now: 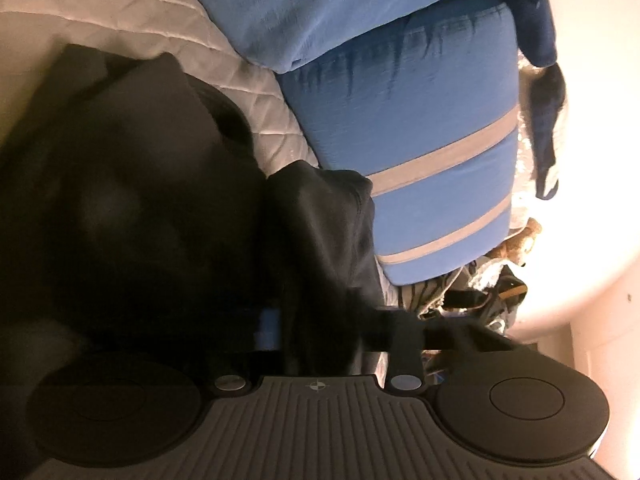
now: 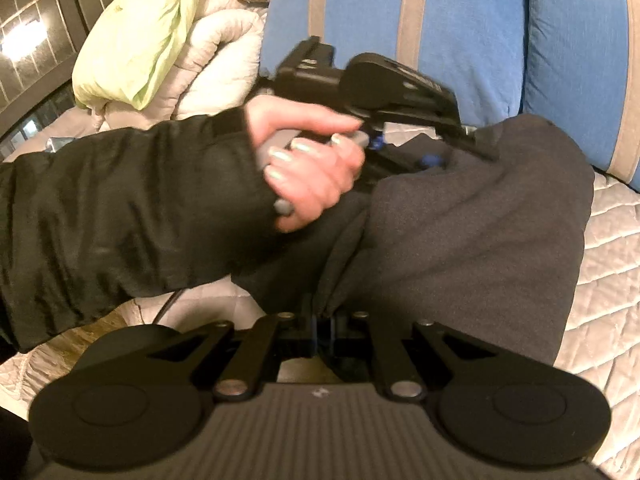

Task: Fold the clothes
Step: 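Grasp the hoodie with the left gripper while the right gripper holds the fold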

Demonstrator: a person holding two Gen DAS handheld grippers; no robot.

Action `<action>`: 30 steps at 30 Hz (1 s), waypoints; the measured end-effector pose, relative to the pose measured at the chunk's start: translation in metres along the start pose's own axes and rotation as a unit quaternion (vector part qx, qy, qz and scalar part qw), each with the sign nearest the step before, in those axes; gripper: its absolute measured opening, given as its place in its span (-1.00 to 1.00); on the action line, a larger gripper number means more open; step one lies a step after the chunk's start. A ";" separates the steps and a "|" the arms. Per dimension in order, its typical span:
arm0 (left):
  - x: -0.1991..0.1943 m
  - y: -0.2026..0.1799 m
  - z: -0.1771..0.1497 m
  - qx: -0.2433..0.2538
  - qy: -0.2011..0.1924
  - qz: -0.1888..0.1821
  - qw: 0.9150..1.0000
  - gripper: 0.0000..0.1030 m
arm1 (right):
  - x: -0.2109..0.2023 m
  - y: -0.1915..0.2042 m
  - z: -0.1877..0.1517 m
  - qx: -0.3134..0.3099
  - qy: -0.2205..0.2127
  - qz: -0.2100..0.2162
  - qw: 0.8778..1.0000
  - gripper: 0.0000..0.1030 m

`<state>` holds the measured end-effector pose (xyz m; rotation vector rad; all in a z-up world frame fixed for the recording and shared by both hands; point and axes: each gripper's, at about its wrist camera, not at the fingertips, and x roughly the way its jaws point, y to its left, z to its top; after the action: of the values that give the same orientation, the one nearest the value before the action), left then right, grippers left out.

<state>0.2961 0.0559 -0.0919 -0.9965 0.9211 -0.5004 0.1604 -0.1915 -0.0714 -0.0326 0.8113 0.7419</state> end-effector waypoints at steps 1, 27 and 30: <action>0.000 -0.006 0.001 0.016 -0.002 0.002 1.000 -0.79 | -0.002 -0.001 0.000 -0.002 -0.003 0.000 1.000 -0.88; -0.083 -0.023 0.013 0.152 -0.084 0.197 0.965 -0.25 | 0.066 0.034 0.027 0.024 0.014 0.067 0.997 -0.88; -0.102 -0.016 0.010 0.122 -0.089 0.175 0.973 0.07 | 0.065 0.031 0.026 0.031 0.015 0.070 0.997 -0.88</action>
<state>0.2500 0.1273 -0.0321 -0.6271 0.8288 -0.2137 0.1874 -0.1220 -0.0891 0.0694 0.8702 0.8496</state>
